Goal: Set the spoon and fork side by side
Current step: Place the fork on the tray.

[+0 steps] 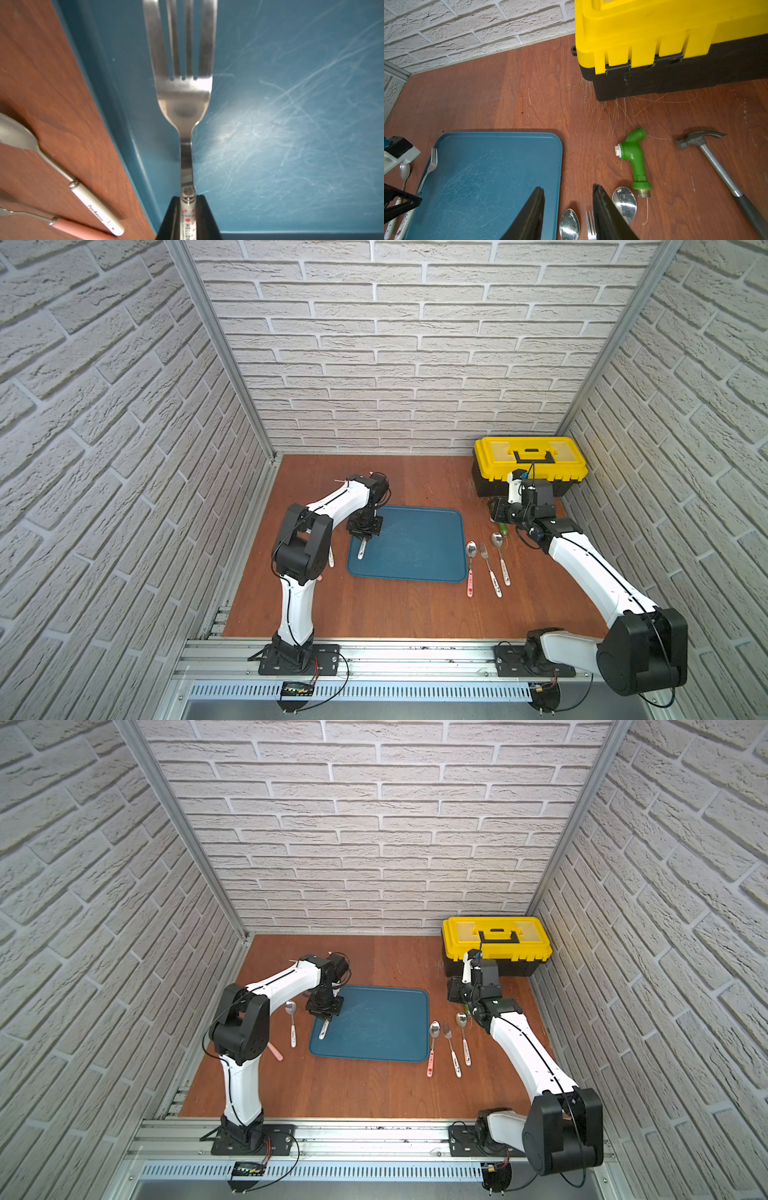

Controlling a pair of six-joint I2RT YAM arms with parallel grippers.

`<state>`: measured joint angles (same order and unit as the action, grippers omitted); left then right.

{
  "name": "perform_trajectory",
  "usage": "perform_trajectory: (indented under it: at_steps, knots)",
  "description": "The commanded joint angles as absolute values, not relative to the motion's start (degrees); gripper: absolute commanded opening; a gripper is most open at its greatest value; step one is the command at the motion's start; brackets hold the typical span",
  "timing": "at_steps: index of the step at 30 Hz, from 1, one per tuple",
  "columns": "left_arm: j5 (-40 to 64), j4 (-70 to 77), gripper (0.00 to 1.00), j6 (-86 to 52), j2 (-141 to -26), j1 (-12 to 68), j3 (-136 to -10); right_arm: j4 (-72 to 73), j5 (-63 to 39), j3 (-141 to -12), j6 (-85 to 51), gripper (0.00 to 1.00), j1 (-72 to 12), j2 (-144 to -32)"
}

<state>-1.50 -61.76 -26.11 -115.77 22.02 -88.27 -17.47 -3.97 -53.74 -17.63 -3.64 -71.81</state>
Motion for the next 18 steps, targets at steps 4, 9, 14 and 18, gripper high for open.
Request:
perform_trajectory:
  at_steps: [4,9,14,18]
  knots:
    - [-2.69,-63.11,0.0,-30.5,-115.14,24.86,-86.16,-16.71,-4.04,-53.72,-18.14,0.43,-3.87,-71.63]
    - [-4.82,-63.41,0.0,-32.11,-115.85,24.42,-86.31,-16.83,-4.39,-53.75,-18.16,0.43,-3.87,-71.72]
    - [-4.34,-60.92,0.0,-34.48,-116.14,23.15,-84.1,-16.86,-4.37,-53.71,-18.12,0.43,-3.82,-71.52]
    - [-3.3,-58.59,0.0,-35.11,-116.8,22.63,-83.06,-16.92,-4.56,-53.78,-18.09,0.43,-3.87,-71.54]
